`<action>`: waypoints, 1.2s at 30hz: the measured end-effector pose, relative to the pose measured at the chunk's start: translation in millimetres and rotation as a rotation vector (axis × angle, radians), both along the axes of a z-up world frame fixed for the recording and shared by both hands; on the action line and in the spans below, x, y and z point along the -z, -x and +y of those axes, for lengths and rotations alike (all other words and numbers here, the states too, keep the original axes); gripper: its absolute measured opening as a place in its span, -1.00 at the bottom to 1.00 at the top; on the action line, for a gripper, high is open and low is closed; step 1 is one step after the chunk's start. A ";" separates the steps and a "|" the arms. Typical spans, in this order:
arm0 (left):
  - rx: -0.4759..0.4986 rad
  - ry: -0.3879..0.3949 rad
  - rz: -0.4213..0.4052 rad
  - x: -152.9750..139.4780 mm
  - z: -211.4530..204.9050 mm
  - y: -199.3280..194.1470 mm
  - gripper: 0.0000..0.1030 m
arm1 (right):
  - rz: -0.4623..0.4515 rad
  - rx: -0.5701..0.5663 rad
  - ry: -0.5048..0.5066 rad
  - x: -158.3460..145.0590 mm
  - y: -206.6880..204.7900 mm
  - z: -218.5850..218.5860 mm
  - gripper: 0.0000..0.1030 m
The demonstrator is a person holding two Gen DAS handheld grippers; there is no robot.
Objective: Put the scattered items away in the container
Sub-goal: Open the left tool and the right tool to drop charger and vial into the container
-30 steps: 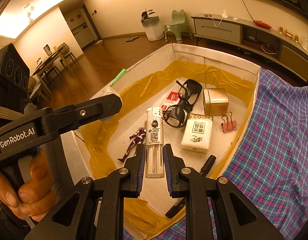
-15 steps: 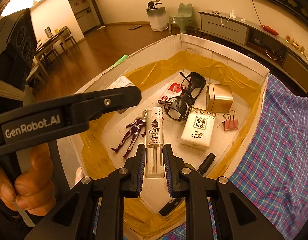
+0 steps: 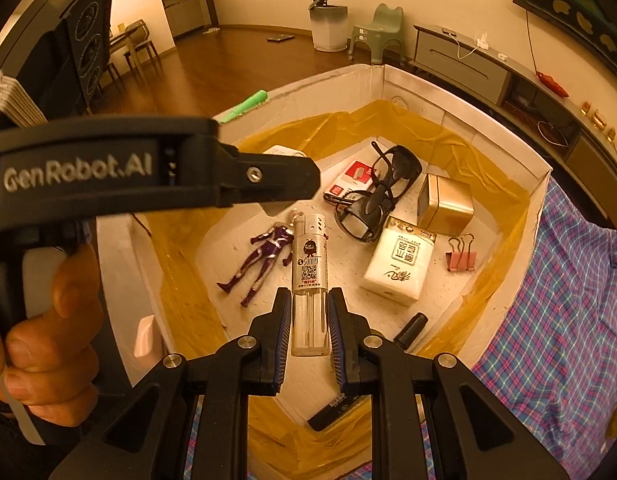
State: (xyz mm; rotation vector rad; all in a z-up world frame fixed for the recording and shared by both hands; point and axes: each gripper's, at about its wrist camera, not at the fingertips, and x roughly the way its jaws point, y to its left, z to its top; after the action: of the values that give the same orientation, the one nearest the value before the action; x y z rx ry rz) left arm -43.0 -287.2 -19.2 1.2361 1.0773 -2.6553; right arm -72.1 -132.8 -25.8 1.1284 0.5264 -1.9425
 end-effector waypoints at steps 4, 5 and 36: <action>-0.023 -0.004 -0.033 5.3 -4.5 2.7 0.00 | -0.012 0.016 -0.001 1.1 3.9 1.0 -0.59; -0.028 -0.009 -0.044 7.0 -6.3 3.5 0.00 | -0.014 0.019 0.002 1.2 4.2 1.5 -0.59; -0.078 0.427 0.063 -47.4 20.7 -41.4 0.27 | 0.002 0.033 0.079 -22.7 -38.1 31.3 -0.36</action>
State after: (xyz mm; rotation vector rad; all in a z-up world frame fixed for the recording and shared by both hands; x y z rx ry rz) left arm -1.6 -266.5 28.1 1.0086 0.5048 -2.6808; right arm -34.0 -101.5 -3.0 1.0911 0.4306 -1.9762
